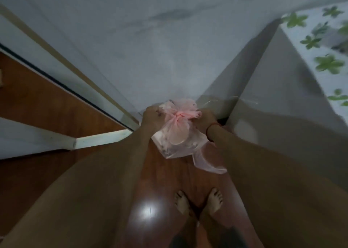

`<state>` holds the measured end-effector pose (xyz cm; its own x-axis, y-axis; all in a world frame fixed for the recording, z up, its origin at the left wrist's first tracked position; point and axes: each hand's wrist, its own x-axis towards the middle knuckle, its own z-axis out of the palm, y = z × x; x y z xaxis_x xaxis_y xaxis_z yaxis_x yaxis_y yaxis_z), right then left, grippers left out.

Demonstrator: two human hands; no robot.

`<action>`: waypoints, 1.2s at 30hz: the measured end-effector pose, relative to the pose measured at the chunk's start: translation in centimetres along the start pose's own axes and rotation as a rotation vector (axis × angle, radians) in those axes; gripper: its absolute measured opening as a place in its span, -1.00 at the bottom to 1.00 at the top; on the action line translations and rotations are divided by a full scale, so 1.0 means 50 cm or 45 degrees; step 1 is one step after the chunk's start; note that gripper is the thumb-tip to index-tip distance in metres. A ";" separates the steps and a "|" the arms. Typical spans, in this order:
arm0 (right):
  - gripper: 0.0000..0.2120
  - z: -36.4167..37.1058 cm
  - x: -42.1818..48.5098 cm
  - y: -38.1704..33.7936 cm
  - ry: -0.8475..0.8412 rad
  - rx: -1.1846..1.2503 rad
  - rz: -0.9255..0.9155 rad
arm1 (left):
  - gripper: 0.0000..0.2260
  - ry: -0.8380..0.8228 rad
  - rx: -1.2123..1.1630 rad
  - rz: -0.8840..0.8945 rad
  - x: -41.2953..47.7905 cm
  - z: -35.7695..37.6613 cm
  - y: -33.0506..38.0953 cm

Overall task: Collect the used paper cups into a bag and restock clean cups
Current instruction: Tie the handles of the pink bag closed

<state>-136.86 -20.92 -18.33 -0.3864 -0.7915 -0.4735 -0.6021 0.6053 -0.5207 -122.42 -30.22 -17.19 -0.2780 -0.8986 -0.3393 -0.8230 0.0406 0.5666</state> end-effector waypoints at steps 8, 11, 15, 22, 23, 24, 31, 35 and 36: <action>-0.68 0.332 0.244 0.120 -0.071 -0.087 0.140 | -0.77 -0.190 0.089 -0.042 0.232 0.260 -0.306; -0.68 0.409 0.306 0.156 -0.074 -0.104 0.171 | -0.82 -0.226 0.094 -0.086 0.278 0.336 -0.377; -0.72 0.492 0.393 0.219 -0.037 -0.076 0.241 | -0.82 -0.198 0.168 0.009 0.343 0.437 -0.462; -0.69 0.558 0.487 0.294 -0.037 -0.079 0.300 | -0.83 -0.298 0.156 0.043 0.430 0.572 -0.548; -0.68 0.565 0.498 0.301 -0.039 -0.097 0.280 | -0.84 -0.312 0.154 0.038 0.442 0.588 -0.555; -0.68 0.570 0.507 0.305 -0.053 -0.104 0.273 | -0.85 -0.333 0.143 0.034 0.454 0.605 -0.563; -0.63 0.593 0.549 0.343 -0.126 -0.182 0.285 | -0.85 -0.333 0.101 0.023 0.495 0.670 -0.585; -0.54 0.609 0.557 0.359 -0.177 -0.171 0.300 | -0.79 -0.379 0.171 -0.002 0.501 0.687 -0.591; -0.48 0.610 0.558 0.359 -0.189 -0.152 0.309 | -0.78 -0.387 0.163 -0.007 0.505 0.691 -0.593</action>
<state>-137.14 -29.56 -62.57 -0.4276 -0.5989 -0.6771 -0.5863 0.7539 -0.2965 -122.16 -39.01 -68.50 -0.3929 -0.7283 -0.5614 -0.8750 0.1083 0.4718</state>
